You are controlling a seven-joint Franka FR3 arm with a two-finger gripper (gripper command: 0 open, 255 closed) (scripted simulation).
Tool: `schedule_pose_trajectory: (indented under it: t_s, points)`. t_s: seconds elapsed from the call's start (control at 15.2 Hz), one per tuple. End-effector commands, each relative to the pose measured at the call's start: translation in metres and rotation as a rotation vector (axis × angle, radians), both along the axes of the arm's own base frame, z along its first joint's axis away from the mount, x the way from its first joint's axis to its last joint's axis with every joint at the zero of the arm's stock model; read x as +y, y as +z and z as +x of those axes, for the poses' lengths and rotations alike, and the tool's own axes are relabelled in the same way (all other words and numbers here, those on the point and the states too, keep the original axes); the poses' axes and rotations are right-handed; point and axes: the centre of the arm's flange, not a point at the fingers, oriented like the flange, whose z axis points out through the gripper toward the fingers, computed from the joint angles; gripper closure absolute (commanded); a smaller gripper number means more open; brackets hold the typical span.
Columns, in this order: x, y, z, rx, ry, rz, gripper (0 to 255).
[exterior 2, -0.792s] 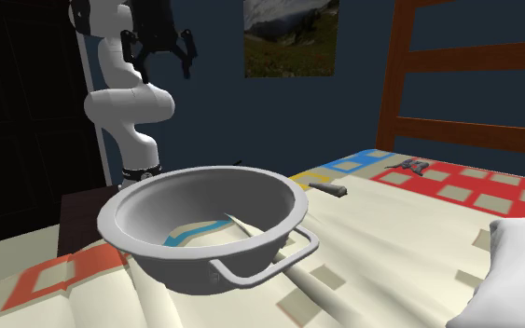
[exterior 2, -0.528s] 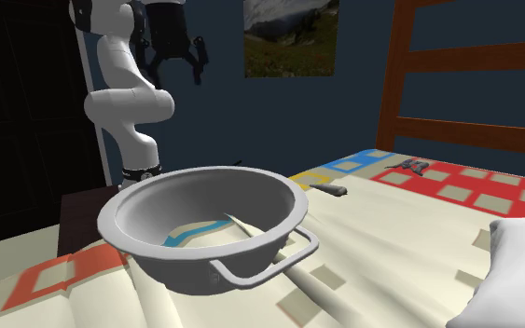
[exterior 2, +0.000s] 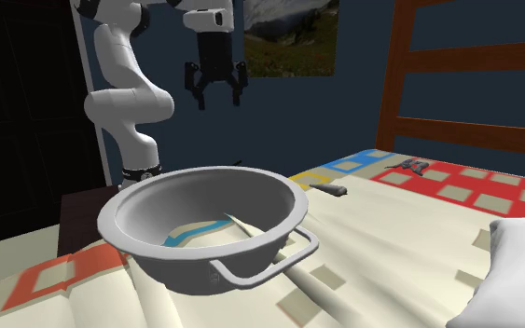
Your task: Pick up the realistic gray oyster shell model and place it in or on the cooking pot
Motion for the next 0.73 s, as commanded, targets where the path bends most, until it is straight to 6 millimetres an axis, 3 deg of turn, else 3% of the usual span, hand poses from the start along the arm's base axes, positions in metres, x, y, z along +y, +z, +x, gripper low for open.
schedule_pose_trajectory:
  t_s: [0.0,0.66]
  points:
    - [0.024,-0.014,0.008,-0.002,-0.003,-0.013,0]
    - [0.135,-0.084,0.055,-0.007,-0.016,-0.082,0]
